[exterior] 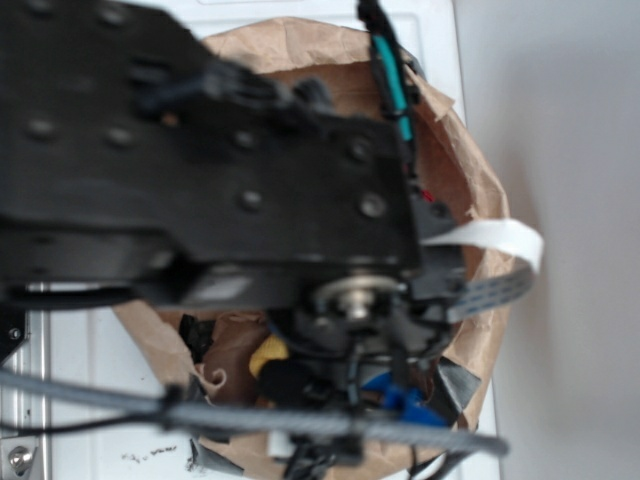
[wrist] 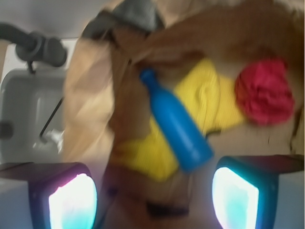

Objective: Grab the blue bottle.

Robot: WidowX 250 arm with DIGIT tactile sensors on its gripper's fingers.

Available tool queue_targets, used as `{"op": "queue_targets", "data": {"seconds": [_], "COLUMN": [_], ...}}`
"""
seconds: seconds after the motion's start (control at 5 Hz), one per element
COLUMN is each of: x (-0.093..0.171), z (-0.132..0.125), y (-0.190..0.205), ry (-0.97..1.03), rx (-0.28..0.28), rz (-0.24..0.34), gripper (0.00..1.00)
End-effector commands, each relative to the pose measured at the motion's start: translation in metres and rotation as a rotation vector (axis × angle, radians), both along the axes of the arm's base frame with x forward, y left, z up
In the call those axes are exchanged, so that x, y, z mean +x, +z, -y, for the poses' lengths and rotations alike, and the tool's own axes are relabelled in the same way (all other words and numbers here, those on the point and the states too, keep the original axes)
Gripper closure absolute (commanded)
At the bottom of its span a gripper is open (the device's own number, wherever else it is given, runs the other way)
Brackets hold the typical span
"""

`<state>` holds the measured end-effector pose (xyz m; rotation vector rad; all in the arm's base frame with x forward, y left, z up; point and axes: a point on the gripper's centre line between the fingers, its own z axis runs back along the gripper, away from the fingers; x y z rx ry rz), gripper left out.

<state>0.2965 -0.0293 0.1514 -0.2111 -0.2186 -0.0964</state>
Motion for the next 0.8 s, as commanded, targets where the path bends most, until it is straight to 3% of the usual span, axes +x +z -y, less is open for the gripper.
{"op": "queue_targets", "data": {"seconds": [0.0,0.4,0.6], "x": [0.005,0.005,0.006], "z": [-0.009,-0.009,-0.005], "y": [0.056,0.056,0.042], "ry": [-0.050,-0.050,-0.058], "rx": [-0.234,-0.234,-0.233], "rz": [0.044,0.044,0.072], "gripper": [0.00,0.00,0.00]}}
